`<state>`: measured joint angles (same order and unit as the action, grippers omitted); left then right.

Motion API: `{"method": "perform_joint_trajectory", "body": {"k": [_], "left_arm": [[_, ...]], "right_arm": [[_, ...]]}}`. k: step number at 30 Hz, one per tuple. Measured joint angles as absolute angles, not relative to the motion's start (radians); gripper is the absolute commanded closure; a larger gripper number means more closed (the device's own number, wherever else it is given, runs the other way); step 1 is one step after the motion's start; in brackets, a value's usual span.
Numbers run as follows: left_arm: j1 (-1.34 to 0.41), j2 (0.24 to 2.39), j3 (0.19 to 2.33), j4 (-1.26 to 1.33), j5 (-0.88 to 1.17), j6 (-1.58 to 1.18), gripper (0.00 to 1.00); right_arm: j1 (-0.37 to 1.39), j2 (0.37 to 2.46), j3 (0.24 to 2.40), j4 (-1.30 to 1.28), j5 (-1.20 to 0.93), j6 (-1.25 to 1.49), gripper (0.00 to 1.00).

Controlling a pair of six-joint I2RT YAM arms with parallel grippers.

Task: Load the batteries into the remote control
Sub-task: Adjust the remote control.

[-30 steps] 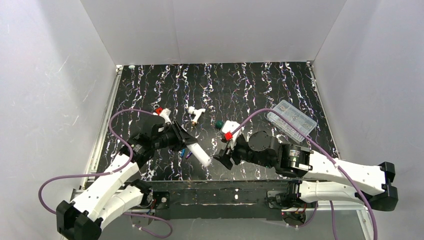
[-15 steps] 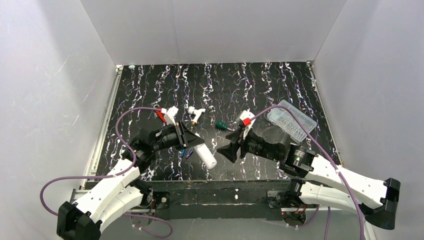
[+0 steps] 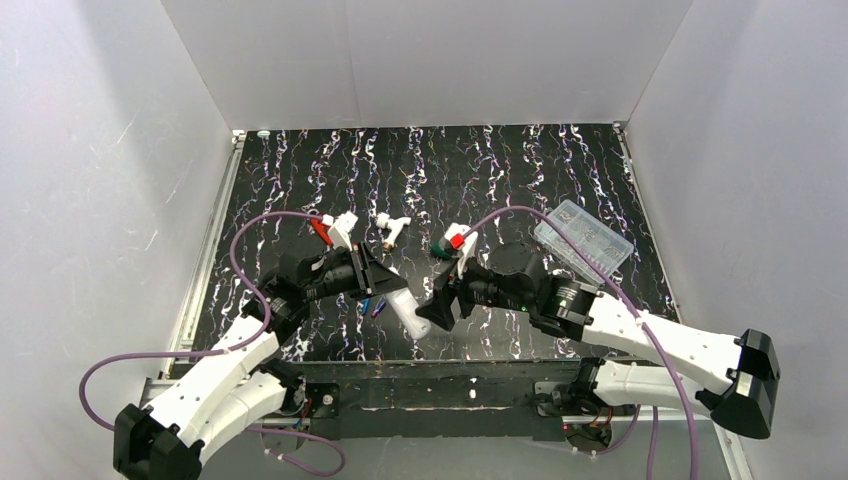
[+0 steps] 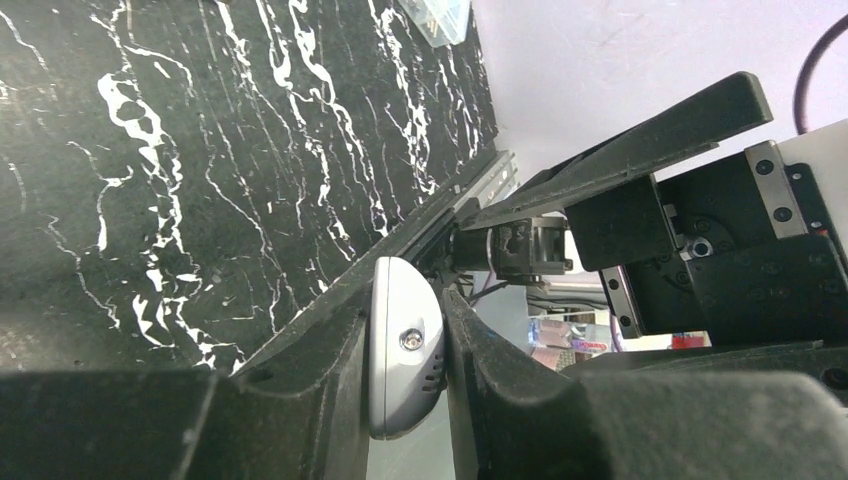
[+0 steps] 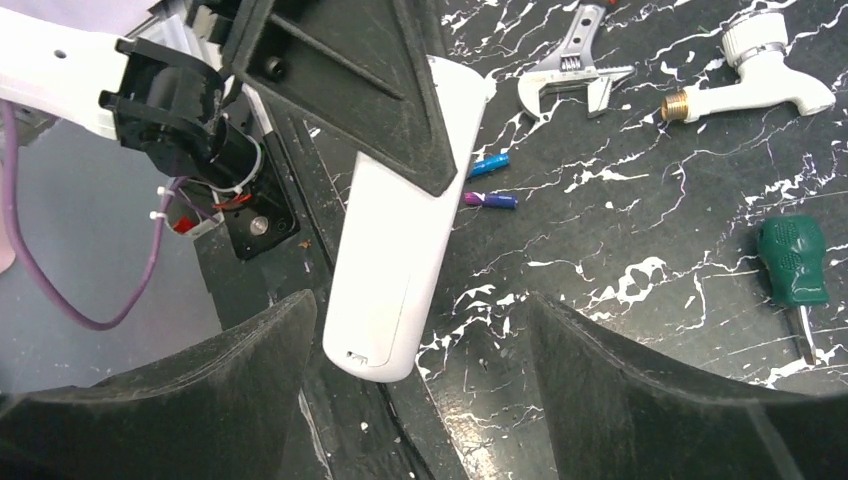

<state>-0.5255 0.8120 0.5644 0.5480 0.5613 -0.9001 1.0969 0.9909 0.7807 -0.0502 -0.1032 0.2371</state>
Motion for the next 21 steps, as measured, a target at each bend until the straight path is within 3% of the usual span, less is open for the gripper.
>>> {"method": "perform_joint_trajectory", "body": {"k": [16,21], "left_arm": [[-0.525,0.806,0.583,0.482,0.427,-0.923,1.00],[-0.525,0.823,0.583,0.518,0.420,-0.966,1.00]], "right_arm": [[1.114,1.146,0.838,-0.070,-0.074,0.402,0.14],[1.122,1.192,0.838,-0.044,-0.066,0.421,0.18]]}}
